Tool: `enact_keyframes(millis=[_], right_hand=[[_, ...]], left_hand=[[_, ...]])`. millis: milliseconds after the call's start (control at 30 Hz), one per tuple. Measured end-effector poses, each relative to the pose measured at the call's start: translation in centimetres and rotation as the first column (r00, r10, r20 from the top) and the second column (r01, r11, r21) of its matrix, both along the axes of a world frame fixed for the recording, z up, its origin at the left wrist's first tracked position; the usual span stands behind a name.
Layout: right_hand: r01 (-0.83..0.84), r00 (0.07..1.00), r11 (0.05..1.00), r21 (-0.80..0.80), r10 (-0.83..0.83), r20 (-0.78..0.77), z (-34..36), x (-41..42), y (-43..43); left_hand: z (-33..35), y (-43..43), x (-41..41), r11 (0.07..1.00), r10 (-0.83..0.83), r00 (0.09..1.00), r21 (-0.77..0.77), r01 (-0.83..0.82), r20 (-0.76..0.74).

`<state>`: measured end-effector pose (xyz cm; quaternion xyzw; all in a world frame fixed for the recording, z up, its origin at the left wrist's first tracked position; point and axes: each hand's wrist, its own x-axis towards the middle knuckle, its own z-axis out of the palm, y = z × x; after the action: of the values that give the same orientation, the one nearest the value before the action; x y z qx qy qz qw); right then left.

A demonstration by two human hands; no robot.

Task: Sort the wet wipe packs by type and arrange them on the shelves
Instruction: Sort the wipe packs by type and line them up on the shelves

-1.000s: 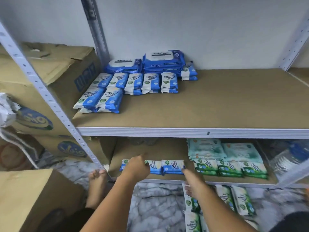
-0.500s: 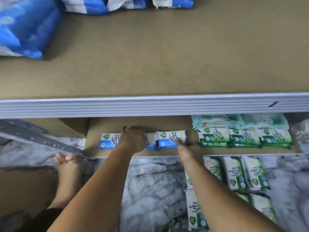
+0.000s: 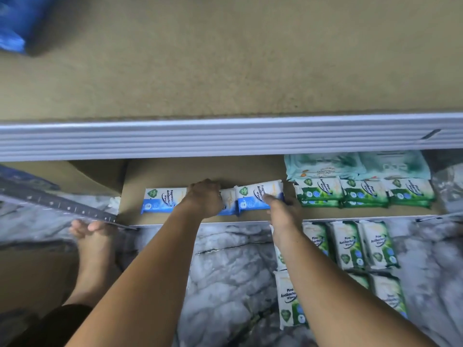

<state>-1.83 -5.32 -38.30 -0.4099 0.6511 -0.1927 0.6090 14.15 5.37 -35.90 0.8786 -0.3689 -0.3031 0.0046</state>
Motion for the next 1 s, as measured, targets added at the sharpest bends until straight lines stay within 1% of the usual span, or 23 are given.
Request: enact_keyframes(millis=[133, 200, 267, 367, 433, 500, 567, 667, 733, 833, 867, 1000], right_hand=[[0.057, 0.992, 0.998, 0.029, -0.060, 0.110, 1.1, -1.4, -0.3], [0.062, 0.989, 0.997, 0.053, -0.069, 0.128, 2.2, -2.3, -0.2], [0.069, 0.989, 0.996, 0.051, -0.075, 0.128, 3.1, -3.5, 0.1], [0.022, 0.997, 1.000, -0.002, -0.022, 0.078, 5.8, -5.1, 1.0], [-0.051, 0.996, 0.998, -0.042, 0.053, 0.065, 7.8, -6.3, 1.7], [-0.141, 0.988, 0.988, -0.061, 0.145, 0.053, 9.8, -7.6, 2.5], [-0.230, 0.970, 0.971, -0.062, 0.234, 0.070, 12.1, -8.8, 3.4], [-0.335, 0.932, 0.936, -0.109, 0.346, 0.111, 15.8, -10.1, 4.8], [-0.369, 0.911, 0.912, -0.178, 0.393, 0.124, 18.5, -10.9, 5.6], [-0.392, 0.884, 0.889, -0.237, 0.435, 0.172, 22.5, -11.8, 6.5], [-0.399, 0.871, 0.881, -0.255, 0.451, 0.197, 24.0, -12.0, 6.7], [-0.435, 0.803, 0.847, -0.305, 0.519, 0.294, 29.6, -12.5, 7.5]], left_hand=[[0.6, 0.2, -1.0, 0.995, 0.093, 0.994, -0.038, -0.096, -0.065], [1.0, 0.9, -1.9, 0.979, 0.184, 0.967, -0.049, -0.195, -0.178], [1.5, 2.1, -3.1, 0.947, 0.280, 0.905, -0.063, -0.315, -0.322], [3.0, 4.6, -5.5, 0.853, 0.415, 0.769, -0.085, -0.514, -0.485], [4.7, 6.5, -7.2, 0.781, 0.473, 0.681, -0.092, -0.618, -0.559], [6.7, 8.2, -8.9, 0.721, 0.512, 0.622, -0.097, -0.686, -0.592], [9.1, 9.6, -10.6, 0.667, 0.528, 0.591, -0.134, -0.733, -0.610], [13.1, 10.9, -13.0, 0.546, 0.531, 0.506, -0.182, -0.818, -0.680], [15.3, 11.7, -14.2, 0.486, 0.529, 0.483, -0.217, -0.846, -0.697], [18.8, 12.7, -15.7, 0.415, 0.484, 0.446, -0.252, -0.875, -0.753], [19.7, 13.0, -15.9, 0.384, 0.470, 0.442, -0.274, -0.881, -0.764], [25.3, 13.7, -17.3, 0.330, 0.397, 0.499, -0.388, -0.861, -0.770]])
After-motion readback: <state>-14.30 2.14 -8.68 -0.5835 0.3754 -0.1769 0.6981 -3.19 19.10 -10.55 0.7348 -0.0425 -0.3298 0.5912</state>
